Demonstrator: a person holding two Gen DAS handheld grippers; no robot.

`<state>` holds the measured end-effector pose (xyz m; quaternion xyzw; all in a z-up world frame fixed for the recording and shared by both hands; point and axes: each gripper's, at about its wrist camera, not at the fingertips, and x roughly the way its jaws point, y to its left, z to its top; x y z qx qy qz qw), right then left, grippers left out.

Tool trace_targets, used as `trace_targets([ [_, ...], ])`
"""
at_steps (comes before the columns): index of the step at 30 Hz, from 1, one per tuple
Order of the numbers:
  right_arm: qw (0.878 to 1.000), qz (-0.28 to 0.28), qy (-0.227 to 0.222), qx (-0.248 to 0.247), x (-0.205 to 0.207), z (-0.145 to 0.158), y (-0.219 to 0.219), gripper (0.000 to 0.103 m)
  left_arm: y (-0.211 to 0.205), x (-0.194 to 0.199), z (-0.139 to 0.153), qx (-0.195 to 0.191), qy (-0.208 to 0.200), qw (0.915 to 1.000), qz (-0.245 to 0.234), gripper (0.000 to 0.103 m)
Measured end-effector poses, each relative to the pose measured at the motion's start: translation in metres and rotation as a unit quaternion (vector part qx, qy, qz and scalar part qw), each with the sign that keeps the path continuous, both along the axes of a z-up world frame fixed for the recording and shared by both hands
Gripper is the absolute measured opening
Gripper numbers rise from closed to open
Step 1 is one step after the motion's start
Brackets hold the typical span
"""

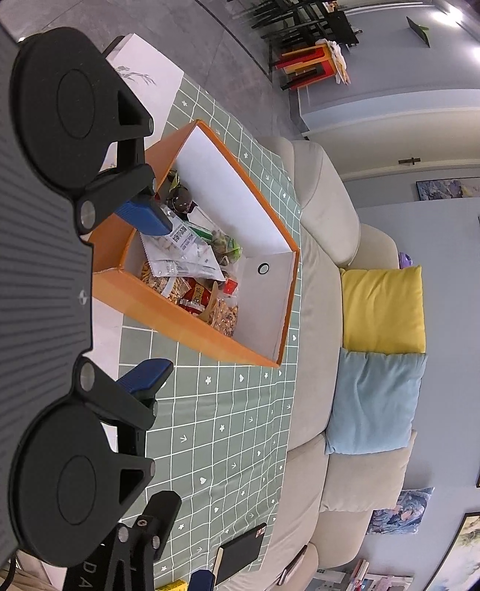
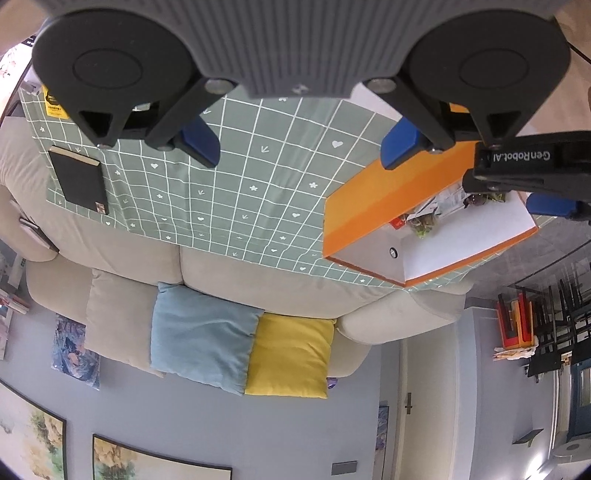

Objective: Organize snacks

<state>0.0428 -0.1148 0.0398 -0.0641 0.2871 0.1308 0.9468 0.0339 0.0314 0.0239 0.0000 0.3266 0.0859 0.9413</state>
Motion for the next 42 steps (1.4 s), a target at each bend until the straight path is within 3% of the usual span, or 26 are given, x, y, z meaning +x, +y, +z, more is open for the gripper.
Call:
trace_targets([
  [42,1.0,-0.008,-0.001,0.004,-0.0027,-0.0003,-0.004,0.094,0.0013,0.0011,0.0033,0.011,0.001,0.9999,-0.002,0.089],
])
